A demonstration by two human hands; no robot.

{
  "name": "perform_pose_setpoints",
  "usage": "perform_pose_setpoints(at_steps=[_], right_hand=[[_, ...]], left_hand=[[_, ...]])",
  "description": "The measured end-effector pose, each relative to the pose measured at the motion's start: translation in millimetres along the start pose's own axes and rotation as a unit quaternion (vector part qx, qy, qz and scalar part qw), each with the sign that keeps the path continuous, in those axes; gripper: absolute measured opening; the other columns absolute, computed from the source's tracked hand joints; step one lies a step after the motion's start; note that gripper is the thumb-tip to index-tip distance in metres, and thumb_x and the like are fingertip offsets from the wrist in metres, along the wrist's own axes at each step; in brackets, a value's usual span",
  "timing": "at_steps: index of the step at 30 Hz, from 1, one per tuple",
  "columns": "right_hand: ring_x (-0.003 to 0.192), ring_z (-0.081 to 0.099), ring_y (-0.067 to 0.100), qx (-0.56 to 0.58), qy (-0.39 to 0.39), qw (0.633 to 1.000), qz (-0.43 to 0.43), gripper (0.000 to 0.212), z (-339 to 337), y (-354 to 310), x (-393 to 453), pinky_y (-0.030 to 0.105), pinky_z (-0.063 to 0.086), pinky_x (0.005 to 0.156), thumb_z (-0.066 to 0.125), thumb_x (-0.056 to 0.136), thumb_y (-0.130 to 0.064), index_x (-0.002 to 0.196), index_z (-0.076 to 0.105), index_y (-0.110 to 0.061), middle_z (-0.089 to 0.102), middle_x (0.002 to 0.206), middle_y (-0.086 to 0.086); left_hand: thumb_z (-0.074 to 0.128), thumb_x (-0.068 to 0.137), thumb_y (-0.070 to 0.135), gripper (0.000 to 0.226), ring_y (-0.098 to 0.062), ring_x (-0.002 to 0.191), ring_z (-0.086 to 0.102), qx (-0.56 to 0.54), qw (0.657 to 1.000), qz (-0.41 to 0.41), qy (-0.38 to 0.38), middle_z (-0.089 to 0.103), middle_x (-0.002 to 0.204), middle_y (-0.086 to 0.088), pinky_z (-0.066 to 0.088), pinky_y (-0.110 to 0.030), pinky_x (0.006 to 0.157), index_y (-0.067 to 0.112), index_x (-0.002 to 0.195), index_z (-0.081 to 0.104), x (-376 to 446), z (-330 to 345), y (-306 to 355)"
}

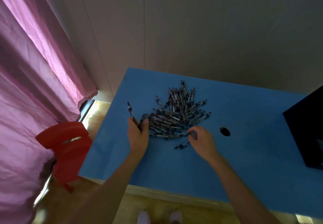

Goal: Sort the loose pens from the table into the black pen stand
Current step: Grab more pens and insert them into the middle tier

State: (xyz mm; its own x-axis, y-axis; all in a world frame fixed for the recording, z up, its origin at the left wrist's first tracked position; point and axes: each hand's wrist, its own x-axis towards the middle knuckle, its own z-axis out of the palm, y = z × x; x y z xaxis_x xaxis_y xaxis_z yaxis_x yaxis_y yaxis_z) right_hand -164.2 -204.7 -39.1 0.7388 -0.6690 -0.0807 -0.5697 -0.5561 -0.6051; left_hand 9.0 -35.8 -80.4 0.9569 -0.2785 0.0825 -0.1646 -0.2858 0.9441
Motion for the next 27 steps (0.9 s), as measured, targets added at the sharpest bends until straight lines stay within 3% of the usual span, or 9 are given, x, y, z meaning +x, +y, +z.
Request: perform_pose_setpoints(at_steps=[2,5,10,13,16,18,21,24,27], right_hand=[[0.091,0.059,0.009,0.001,-0.002,1.0,-0.002,0.012,1,-2,3,0.027,0.052,0.086,0.061,0.097,-0.018,0.108,0.066,-0.021,0.063,0.112,-0.003],[0.094,0.057,0.009,0.011,-0.003,1.0,-0.012,0.016,1,-8,8,0.023,0.048,0.086,0.06,0.099,-0.017,0.113,0.066,-0.018,0.061,0.116,-0.003],[0.095,0.057,0.009,0.021,0.007,0.998,-0.057,0.017,-4,-17,17,0.023,0.048,0.089,0.058,0.1,-0.014,0.115,0.066,-0.016,0.06,0.114,-0.004],[0.095,0.058,0.009,0.018,0.019,0.997,-0.077,0.017,-6,-17,22,0.024,0.049,0.089,0.059,0.099,-0.014,0.114,0.066,-0.017,0.059,0.112,-0.006],[0.097,0.059,0.01,0.02,0.03,0.996,-0.086,0.017,-9,-11,20,0.024,0.049,0.09,0.059,0.098,-0.014,0.113,0.067,-0.017,0.06,0.112,-0.006],[0.097,0.059,0.009,0.017,0.035,0.996,-0.086,0.016,-11,-5,17,0.024,0.049,0.088,0.06,0.098,-0.014,0.112,0.067,-0.018,0.061,0.111,-0.006],[0.092,0.057,0.004,0.023,0.032,0.996,-0.084,0.015,-12,4,9,0.015,0.043,0.081,0.059,0.098,-0.014,0.11,0.067,-0.018,0.06,0.109,-0.007],[0.092,0.058,0.003,0.032,0.04,0.995,-0.081,0.016,-13,14,6,0.016,0.043,0.08,0.061,0.096,-0.013,0.108,0.067,-0.021,0.062,0.109,-0.008],[0.094,0.059,0.006,0.039,0.043,0.996,-0.07,0.017,-15,22,5,0.021,0.047,0.081,0.061,0.095,-0.012,0.107,0.068,-0.022,0.062,0.11,-0.008]], left_hand=[[0.06,0.098,0.039,0.036,-0.014,0.06,0.033,-0.038,0.999,-0.011,0.031,0.033,0.07,-0.001,0.032,-0.031,0.057,0.021,0.082,0.034,0,0,10],[0.058,0.1,0.036,0.046,-0.018,0.062,0.028,-0.088,0.993,-0.027,0.067,0.028,0.07,-0.018,0.027,-0.035,0.06,0.006,0.078,0.032,0,2,18],[0.058,0.091,0.061,0.066,-0.018,0.054,0.041,-0.04,0.991,-0.1,0.081,0.044,0.059,-0.02,0.038,-0.045,0.053,0.005,0.062,0.039,-3,-3,-4],[0.061,0.095,0.046,0.055,-0.017,0.053,0.039,-0.047,0.991,-0.081,0.1,0.037,0.055,-0.013,0.037,-0.038,0.055,0.017,0.057,0.034,-8,-4,-10],[0.053,0.098,0.05,0.061,-0.03,0.052,0.043,-0.049,0.993,-0.053,0.095,0.046,0.061,-0.028,0.04,-0.042,0.051,0.004,0.061,0.041,-4,-2,-12],[0.051,0.099,0.05,0.057,-0.033,0.054,0.046,-0.043,0.996,-0.02,0.081,0.048,0.062,-0.024,0.039,-0.044,0.051,0.002,0.068,0.046,-5,2,-12],[0.052,0.102,0.032,0.043,-0.02,0.058,0.042,0.037,0.998,0.034,0.041,0.043,0.06,-0.006,0.029,-0.037,0.054,0.013,0.067,0.039,-13,4,-16],[0.051,0.104,0.028,0.036,-0.02,0.057,0.045,0.023,0.999,0.016,0.045,0.051,0.064,-0.009,0.033,-0.032,0.054,0.008,0.074,0.047,-17,5,-17],[0.057,0.101,0.032,0.039,-0.015,0.053,0.037,0.031,0.999,-0.024,0.027,0.043,0.061,-0.007,0.031,-0.03,0.052,0.008,0.073,0.042,-23,9,0]])
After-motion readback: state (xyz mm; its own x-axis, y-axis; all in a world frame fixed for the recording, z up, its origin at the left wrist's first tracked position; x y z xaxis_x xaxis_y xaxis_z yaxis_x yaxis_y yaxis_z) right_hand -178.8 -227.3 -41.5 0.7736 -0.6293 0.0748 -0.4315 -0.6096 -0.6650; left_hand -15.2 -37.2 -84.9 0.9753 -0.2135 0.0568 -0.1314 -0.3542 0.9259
